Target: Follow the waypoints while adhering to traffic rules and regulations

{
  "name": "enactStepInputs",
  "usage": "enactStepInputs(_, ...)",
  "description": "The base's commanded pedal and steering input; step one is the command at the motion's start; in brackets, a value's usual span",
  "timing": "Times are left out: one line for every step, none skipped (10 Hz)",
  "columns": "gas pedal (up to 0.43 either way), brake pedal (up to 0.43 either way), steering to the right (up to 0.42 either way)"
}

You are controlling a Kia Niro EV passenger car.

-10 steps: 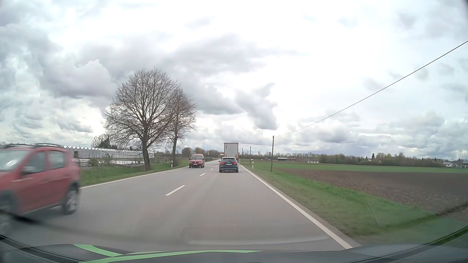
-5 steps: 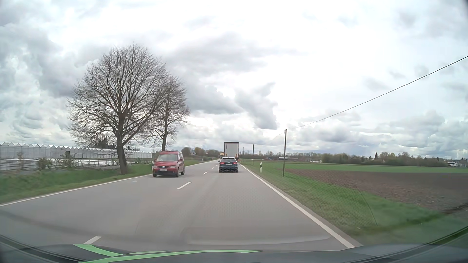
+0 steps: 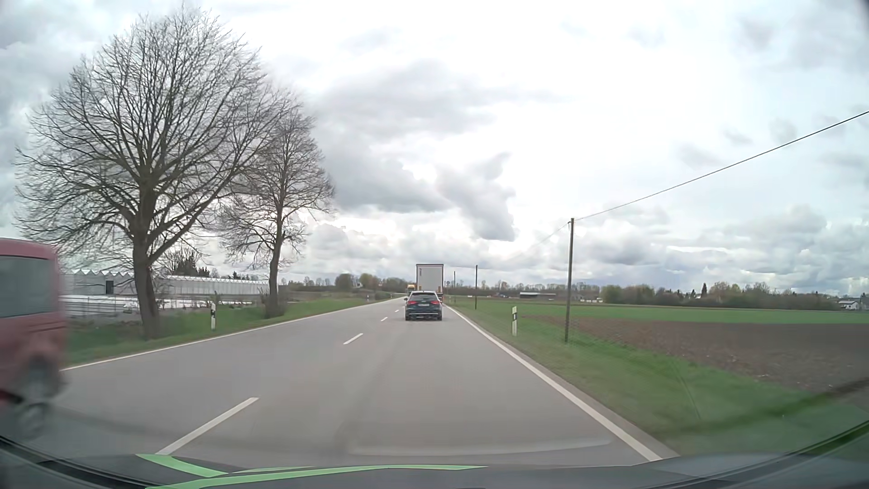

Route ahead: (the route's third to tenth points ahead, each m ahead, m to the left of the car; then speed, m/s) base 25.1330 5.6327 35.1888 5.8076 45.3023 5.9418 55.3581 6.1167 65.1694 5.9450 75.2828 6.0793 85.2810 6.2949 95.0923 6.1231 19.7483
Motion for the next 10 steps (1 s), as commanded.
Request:
enactStepInputs(0.197, 0.000, 0.001)
enactStepInputs(0.189, 0.000, 0.001)
enactStepInputs(0.177, 0.000, 0.001)
enactStepInputs(0.177, 0.000, 0.001)
enactStepInputs(0.177, 0.000, 0.002)
enactStepInputs(0.169, 0.000, 0.002)
enactStepInputs(0.169, 0.000, 0.002)
enactStepInputs(0.169, 0.000, 0.002)
enactStepInputs(0.169, 0.000, 0.002)
enactStepInputs(0.169, 0.000, 0.002)
